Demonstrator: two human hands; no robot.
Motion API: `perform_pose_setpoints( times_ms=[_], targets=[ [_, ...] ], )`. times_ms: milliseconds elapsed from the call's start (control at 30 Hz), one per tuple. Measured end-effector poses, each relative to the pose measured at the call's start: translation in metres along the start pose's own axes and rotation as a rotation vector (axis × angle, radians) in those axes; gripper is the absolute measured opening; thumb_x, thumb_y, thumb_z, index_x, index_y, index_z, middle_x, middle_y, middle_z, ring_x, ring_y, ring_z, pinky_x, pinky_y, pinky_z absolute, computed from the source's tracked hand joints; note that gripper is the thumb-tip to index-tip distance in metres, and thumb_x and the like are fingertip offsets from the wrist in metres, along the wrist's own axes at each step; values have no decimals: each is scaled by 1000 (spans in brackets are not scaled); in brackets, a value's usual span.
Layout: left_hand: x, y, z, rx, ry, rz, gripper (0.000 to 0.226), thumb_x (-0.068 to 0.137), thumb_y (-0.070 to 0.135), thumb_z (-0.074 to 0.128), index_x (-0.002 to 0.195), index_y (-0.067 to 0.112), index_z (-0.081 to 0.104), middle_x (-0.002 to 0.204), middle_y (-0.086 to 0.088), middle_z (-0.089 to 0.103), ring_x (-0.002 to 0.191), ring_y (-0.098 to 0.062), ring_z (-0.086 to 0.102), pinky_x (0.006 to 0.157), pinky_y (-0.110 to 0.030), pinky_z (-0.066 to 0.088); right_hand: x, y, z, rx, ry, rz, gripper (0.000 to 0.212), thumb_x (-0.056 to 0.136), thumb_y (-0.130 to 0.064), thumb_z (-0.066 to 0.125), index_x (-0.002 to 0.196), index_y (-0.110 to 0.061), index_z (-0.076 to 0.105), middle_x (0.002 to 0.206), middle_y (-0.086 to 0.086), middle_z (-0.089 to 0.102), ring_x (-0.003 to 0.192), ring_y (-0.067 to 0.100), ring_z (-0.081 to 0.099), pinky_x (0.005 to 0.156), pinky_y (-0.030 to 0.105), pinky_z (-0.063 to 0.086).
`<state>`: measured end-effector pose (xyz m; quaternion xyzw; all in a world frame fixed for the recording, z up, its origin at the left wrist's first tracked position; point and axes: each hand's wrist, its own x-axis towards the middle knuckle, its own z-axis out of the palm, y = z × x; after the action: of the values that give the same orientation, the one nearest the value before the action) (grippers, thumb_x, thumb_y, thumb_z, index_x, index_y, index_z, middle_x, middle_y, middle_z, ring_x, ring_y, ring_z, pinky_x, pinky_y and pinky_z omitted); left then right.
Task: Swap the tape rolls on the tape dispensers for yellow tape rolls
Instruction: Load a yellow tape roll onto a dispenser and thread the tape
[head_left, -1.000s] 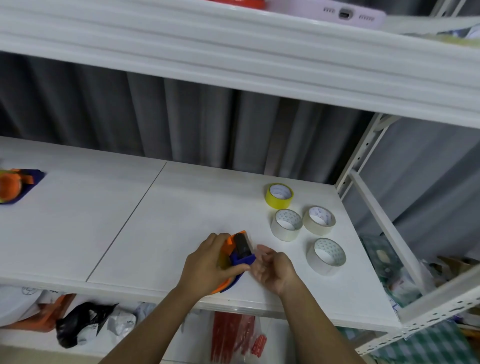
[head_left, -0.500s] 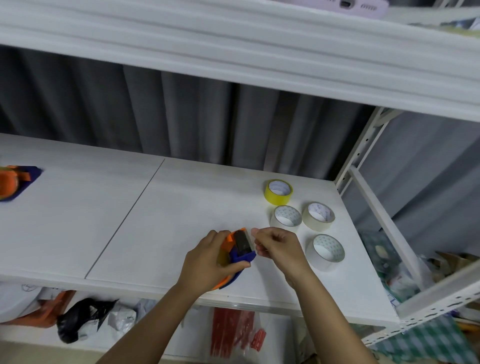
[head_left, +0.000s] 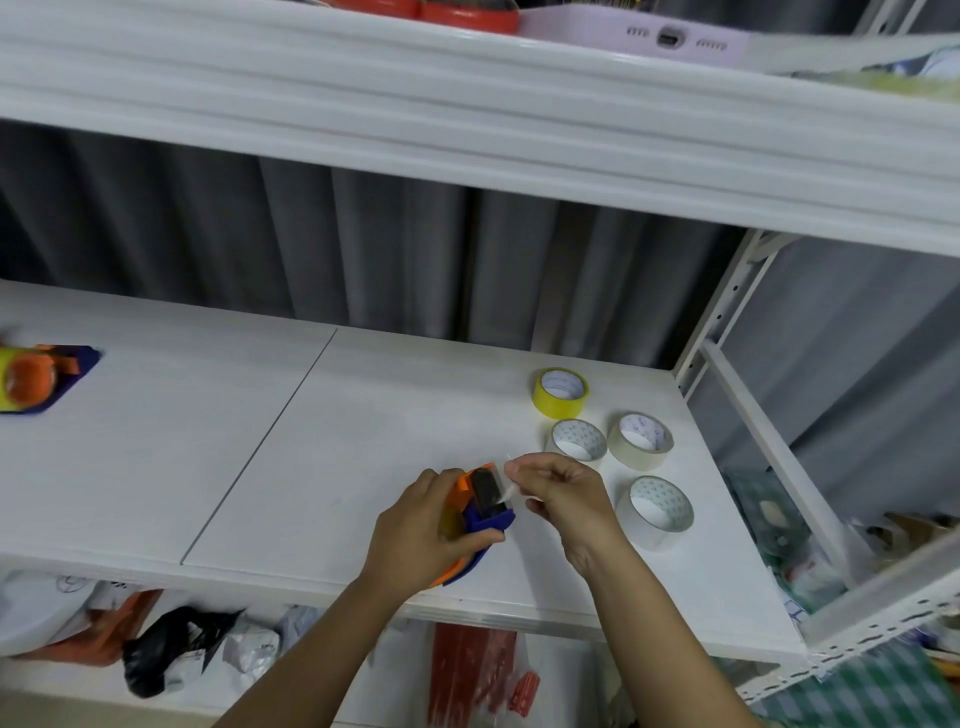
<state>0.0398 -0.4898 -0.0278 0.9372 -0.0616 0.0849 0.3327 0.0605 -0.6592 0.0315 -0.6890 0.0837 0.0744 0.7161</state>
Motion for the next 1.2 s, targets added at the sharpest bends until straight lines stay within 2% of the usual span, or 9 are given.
perform_pose_setpoints(
  times_ms=[100, 233, 433, 533, 700, 933, 1100, 1200],
  targets=[
    [-1, 0, 0, -2, 8, -2, 75, 63, 79, 56, 123, 35, 43, 108, 14, 52, 97, -6, 53, 76, -24, 48, 1, 0, -2, 53, -22, 106, 8, 78, -14, 76, 83, -12, 70, 72, -1, 66, 68, 9, 60, 64, 18, 51],
    [-1, 0, 0, -9, 19, 1, 75, 64, 78, 58, 124, 35, 43, 107, 13, 52, 95, -6, 53, 74, -23, 47, 2, 4, -2, 125, -34, 192, 14, 79, -12, 74, 90, -7, 69, 65, 0, 64, 58, 7, 59, 59, 17, 53],
    [-2, -2, 0, -25, 25, 3, 78, 62, 82, 54, 124, 35, 43, 108, 14, 52, 96, -6, 53, 74, -25, 49, 3, 9, -3, 321, -112, 289, 8, 82, -7, 69, 90, -5, 68, 66, 2, 70, 58, 6, 65, 55, 16, 53],
    [-2, -4, 0, -31, 29, 5, 78, 63, 80, 54, 125, 34, 43, 108, 14, 52, 96, -5, 52, 72, -22, 47, 4, 13, -1, 367, -145, 295, 8, 84, -9, 67, 90, -5, 69, 69, 2, 71, 60, 6, 66, 54, 15, 52],
    [-3, -4, -1, -36, 41, 2, 87, 56, 88, 42, 124, 33, 44, 106, 15, 51, 93, -3, 51, 67, -15, 38, 7, 19, 2, 359, -154, 306, 10, 84, -14, 68, 91, -7, 70, 71, 3, 68, 59, 6, 61, 52, 14, 48],
    [-3, -7, 0, -45, 34, 4, 84, 59, 87, 46, 124, 34, 43, 109, 14, 52, 97, -6, 53, 74, -25, 48, 7, 21, 3, 400, -154, 322, 8, 82, -12, 68, 86, -6, 71, 66, 2, 65, 53, 5, 58, 48, 14, 47],
    [-3, -5, -2, -47, 32, 4, 88, 57, 88, 42, 125, 33, 43, 109, 13, 52, 98, -6, 53, 75, -24, 48, 7, 24, 3, 434, -167, 313, 18, 68, -16, 73, 81, -5, 73, 64, 3, 63, 51, 6, 58, 47, 14, 47],
    [-5, -5, -2, -65, 30, 8, 85, 59, 85, 46, 126, 32, 44, 110, 12, 53, 99, -6, 53, 76, -25, 49, 5, 25, 6, 428, -187, 346, 17, 71, -18, 73, 83, -5, 74, 70, 5, 66, 54, 7, 61, 48, 15, 48]
  ],
)
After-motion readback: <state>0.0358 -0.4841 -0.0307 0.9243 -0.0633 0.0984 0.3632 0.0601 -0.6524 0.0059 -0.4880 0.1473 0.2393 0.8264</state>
